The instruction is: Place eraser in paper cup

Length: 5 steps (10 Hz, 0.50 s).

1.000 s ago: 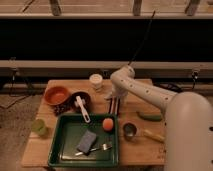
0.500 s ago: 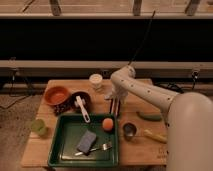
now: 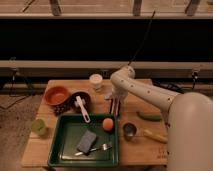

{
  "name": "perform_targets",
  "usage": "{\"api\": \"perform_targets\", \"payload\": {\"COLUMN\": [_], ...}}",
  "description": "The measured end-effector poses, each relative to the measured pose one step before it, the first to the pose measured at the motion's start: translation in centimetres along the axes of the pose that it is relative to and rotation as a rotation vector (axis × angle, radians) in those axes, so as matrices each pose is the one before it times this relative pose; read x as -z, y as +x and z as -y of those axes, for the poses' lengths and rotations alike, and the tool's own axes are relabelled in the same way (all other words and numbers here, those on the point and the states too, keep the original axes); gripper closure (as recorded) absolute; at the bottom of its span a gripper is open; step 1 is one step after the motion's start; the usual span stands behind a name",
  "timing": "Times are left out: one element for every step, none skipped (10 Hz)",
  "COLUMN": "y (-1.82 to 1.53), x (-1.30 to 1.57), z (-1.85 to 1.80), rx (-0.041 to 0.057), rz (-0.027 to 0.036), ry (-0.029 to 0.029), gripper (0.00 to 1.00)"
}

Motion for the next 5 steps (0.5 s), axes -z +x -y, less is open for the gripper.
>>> {"api": "perform_targets", "payload": {"y": [-0.171, -0.290, -0.092, -0.223, -0.029], "x": [-0.134, -0.317, -0.080, -0.278, -0.080], "z": [0.035, 0.005, 0.024, -0.054, -0.056], "rx": [0.00407, 0.00691, 0.00249, 0.00704, 0.00224], "rz": [-0.00121, -0.00159, -0.00020, -0.00216, -0.00334], "ry": [-0.00309, -0.00692, -0.00208, -0.00817, -0.00395], "gripper": [0.35, 0.35, 0.35, 0.40, 0.50]}}
